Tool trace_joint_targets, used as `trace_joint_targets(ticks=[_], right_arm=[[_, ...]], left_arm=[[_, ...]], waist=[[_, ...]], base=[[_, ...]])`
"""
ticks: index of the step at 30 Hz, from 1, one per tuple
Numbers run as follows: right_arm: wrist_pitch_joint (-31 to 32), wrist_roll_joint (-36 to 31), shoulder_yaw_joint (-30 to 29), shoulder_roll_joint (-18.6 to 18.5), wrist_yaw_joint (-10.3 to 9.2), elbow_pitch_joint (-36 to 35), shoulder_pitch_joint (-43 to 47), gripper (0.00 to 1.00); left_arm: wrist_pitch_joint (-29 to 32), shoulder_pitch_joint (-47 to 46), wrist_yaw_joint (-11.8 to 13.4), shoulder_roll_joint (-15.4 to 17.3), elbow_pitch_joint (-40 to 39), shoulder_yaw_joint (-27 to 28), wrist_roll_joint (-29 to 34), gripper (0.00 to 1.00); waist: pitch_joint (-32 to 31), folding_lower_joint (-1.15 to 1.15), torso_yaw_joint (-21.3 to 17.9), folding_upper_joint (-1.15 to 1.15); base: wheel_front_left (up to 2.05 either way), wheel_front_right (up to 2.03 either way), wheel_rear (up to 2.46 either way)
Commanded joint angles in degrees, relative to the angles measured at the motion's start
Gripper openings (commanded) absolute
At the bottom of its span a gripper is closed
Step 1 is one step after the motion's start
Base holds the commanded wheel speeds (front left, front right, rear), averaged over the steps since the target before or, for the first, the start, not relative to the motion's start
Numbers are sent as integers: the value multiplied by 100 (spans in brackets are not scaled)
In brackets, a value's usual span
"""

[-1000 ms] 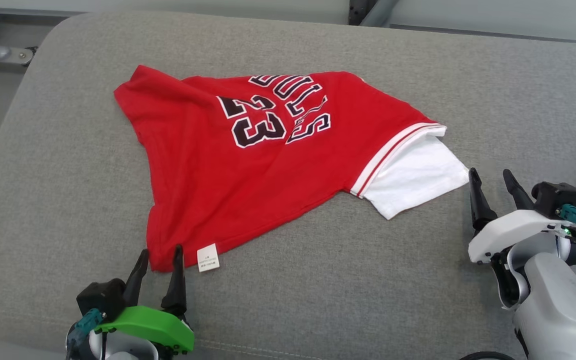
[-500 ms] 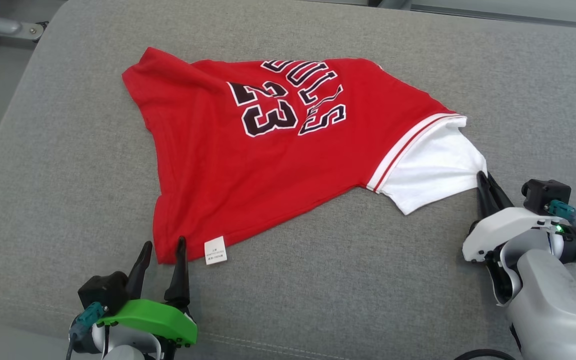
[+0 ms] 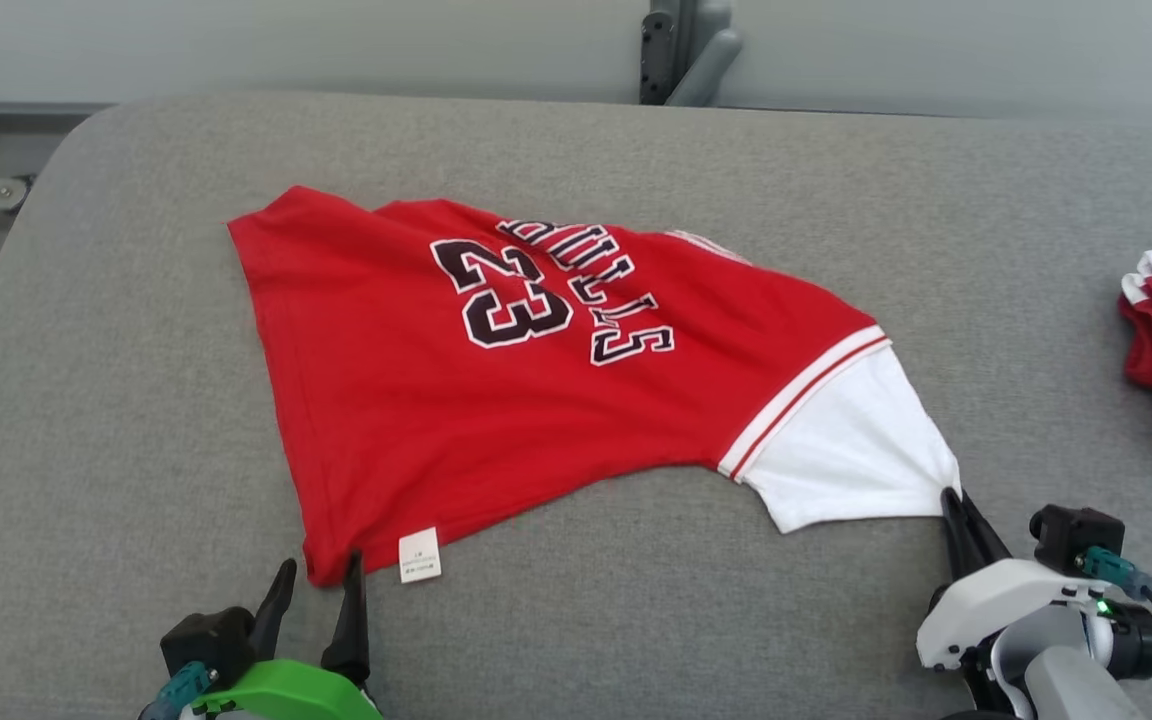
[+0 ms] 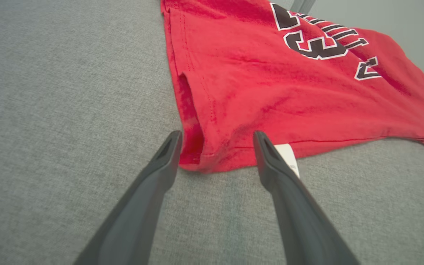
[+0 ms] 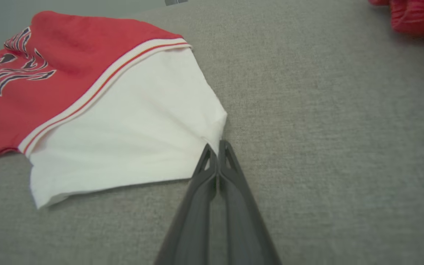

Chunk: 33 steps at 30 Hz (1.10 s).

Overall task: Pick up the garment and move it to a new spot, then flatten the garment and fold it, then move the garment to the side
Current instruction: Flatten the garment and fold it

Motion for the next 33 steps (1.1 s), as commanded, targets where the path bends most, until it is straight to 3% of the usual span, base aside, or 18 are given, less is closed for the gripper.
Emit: trace_joint_targets(ticks=[1, 5, 6, 7, 16, 33], right_arm=[[5, 48, -25, 7, -11, -51, 140, 0], [4, 130, 17, 92, -11, -276, 487, 0], [4, 143, 64, 106, -11, -330, 551, 38], [4, 173, 72, 106, -11, -405, 606, 100], [4, -187, 21, 181, -10, -1370, 981, 100], [4, -696, 77, 274, -10, -2364, 1358, 100]], left_arm=[[-1, 72, -11, 28, 28, 48, 44, 100], [-1, 205, -11, 35, 113, 236, 167, 100], [-1, 224, -11, 36, 130, 296, 201, 100], [-1, 260, -11, 34, 144, 353, 228, 100], [-1, 555, -11, 24, 6, 736, 556, 100], [-1, 866, -11, 7, -379, 1012, 1091, 100]], waist=[[-401, 0, -412, 0], [-519, 0, -622, 0], [-540, 0, -664, 0], [-567, 0, -703, 0], [-792, 0, -969, 0], [-1068, 0, -877, 0]], base=[[0, 0, 0], [0, 0, 0], [0, 0, 0], [0, 0, 0], [0, 0, 0], [0, 0, 0]])
